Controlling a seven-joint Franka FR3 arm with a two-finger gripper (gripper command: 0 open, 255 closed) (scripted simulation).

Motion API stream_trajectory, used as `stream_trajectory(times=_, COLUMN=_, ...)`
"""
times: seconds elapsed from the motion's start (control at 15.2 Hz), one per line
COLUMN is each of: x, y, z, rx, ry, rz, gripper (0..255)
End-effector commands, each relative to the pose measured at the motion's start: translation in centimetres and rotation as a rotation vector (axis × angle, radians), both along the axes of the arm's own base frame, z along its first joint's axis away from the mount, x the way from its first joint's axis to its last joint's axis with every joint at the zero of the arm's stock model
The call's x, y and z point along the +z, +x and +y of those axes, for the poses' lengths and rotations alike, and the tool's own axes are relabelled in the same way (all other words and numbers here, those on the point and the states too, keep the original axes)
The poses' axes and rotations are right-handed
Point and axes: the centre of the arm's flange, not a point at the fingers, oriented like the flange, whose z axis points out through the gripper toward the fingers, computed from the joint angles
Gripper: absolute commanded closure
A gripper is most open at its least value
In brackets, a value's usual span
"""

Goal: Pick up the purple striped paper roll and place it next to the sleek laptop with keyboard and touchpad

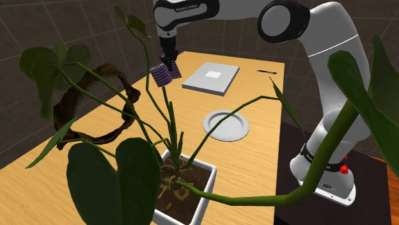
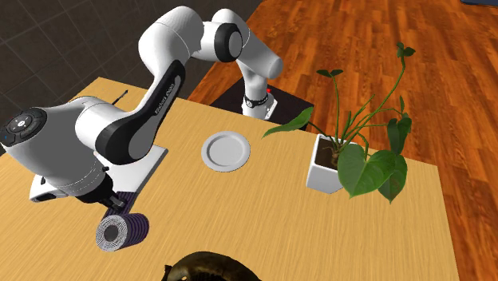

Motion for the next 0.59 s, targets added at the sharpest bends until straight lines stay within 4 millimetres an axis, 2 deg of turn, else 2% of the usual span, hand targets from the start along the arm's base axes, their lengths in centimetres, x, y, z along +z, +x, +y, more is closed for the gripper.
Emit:
stream_trajectory(times=0.0, x=-1.0, y=-0.1, z=0.0, rx=0.0, ry=0.0, rz=-0.002, gripper=255)
stream_trajectory(times=0.53, x=-5.3, y=-0.1, z=0.0, rx=0.0, ry=0.0, rz=-0.002, gripper=255)
